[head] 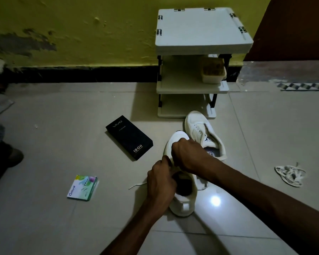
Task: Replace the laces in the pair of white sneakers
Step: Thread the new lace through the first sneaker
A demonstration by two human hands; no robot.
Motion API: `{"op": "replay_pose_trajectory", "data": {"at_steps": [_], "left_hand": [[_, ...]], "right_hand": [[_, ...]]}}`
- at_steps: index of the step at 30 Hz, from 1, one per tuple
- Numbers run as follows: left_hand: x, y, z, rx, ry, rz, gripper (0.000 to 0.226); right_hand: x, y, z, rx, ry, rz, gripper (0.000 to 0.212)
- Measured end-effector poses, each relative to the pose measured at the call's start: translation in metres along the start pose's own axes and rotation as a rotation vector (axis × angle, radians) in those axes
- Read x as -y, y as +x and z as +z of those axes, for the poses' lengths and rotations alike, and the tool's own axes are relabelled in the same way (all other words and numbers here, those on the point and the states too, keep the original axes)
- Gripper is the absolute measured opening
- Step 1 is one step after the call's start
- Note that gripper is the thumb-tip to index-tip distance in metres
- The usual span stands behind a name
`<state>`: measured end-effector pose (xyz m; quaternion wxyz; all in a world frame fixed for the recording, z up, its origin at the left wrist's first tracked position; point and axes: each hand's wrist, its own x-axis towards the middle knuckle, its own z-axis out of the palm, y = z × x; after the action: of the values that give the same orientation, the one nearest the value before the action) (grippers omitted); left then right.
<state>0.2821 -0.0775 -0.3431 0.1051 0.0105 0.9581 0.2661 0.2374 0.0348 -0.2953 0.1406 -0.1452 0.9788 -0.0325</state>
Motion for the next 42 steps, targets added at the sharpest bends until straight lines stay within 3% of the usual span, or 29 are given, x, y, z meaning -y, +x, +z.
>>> {"op": "replay_pose_trajectory", "data": {"at_steps": [6, 12, 20, 25, 36, 42], "left_hand": [[-0.005, -0.003, 0.003, -0.042, -0.056, -0.061, 0.015], [-0.005, -0.005, 0.001, -0.019, -0.028, -0.044, 0.031], [-0.005, -0.006, -0.002, -0.036, -0.049, -0.022, 0.030], [-0.007, -0.014, 0.000, -0.099, -0.113, -0.003, 0.028], [-0.006, -0.015, 0.002, -0.129, -0.135, -0.006, 0.032], [-0.007, -0.016, -0.001, -0.089, -0.142, -0.036, 0.038]], "right_hand": [[0.015, 0.010, -0.007, 0.077, -0.173, -0.096, 0.027], [0.006, 0.013, -0.012, 0.282, -0.256, -0.211, 0.028], [0.003, 0.011, -0.015, 0.185, -0.178, -0.121, 0.011], [0.014, 0.011, -0.019, 0.227, -0.170, -0.060, 0.030], [0.020, 0.006, -0.024, 0.200, -0.257, -0.144, 0.029], [0.011, 0.008, -0.017, 0.426, -0.305, -0.197, 0.037]]}}
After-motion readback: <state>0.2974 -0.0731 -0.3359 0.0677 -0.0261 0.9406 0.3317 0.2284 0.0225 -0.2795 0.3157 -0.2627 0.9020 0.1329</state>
